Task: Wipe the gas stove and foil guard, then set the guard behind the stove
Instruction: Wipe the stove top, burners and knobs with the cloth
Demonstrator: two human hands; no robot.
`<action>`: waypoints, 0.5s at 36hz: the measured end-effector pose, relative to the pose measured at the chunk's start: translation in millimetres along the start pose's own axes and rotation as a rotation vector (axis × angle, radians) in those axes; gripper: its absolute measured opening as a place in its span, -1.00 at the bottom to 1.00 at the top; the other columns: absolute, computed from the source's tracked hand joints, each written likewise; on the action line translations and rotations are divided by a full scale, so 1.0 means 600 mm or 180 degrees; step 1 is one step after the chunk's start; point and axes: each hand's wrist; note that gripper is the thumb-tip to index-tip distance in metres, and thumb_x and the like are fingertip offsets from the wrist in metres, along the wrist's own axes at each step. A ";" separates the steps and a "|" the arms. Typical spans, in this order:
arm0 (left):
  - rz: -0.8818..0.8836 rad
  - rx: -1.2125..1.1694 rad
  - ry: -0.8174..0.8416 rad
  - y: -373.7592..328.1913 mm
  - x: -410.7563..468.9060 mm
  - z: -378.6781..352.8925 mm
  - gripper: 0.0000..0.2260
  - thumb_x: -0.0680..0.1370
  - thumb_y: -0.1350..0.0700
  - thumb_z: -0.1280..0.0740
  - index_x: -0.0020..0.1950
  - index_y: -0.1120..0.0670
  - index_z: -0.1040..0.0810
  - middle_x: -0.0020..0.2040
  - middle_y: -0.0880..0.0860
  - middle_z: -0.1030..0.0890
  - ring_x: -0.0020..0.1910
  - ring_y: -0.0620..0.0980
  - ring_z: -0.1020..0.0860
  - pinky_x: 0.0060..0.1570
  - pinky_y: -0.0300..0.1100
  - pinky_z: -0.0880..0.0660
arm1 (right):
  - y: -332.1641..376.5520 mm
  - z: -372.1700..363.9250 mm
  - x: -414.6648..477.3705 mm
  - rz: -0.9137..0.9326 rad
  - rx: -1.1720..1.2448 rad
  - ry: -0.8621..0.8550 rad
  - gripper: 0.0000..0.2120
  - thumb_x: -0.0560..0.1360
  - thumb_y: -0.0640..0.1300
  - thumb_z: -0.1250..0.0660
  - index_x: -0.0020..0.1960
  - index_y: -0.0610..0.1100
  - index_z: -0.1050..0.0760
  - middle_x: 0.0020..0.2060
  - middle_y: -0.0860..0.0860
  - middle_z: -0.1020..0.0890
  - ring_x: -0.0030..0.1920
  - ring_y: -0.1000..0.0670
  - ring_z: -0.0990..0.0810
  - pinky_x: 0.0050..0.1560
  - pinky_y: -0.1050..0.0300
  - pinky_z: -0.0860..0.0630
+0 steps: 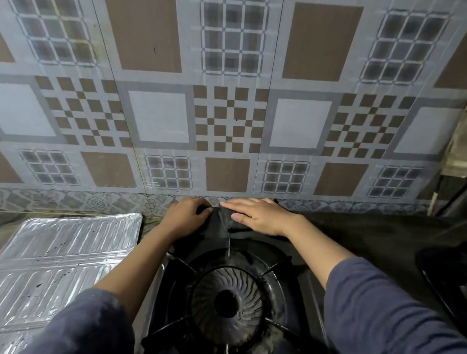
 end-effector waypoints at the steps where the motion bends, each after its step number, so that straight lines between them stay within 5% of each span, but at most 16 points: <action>1: 0.0012 0.0004 0.0040 -0.005 0.002 0.000 -0.75 0.57 -0.01 -0.18 0.15 0.02 -0.55 0.16 0.05 -0.60 0.14 0.08 -0.52 0.12 -0.03 -0.46 | -0.006 0.001 -0.004 -0.0050 -0.0006 -0.0001 -0.57 0.60 0.19 0.12 0.46 0.30 0.03 0.50 0.19 -0.11 0.50 0.06 -0.07 0.41 -0.07 -0.03; 18: 0.0039 0.0033 0.0574 -0.095 0.035 -0.022 -0.74 0.60 0.00 -0.16 0.12 0.09 -0.54 0.11 0.15 -0.60 0.08 0.15 -0.53 0.05 -0.07 -0.43 | -0.098 0.006 -0.085 -0.0610 0.0138 -0.0098 -0.56 0.58 0.23 0.13 0.45 0.29 -0.03 0.50 0.15 -0.14 0.50 0.03 -0.08 0.42 -0.14 -0.02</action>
Point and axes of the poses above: each hand's wrist, its own x-axis towards the middle knuckle, its own z-axis out of the back of the hand, y = z × x
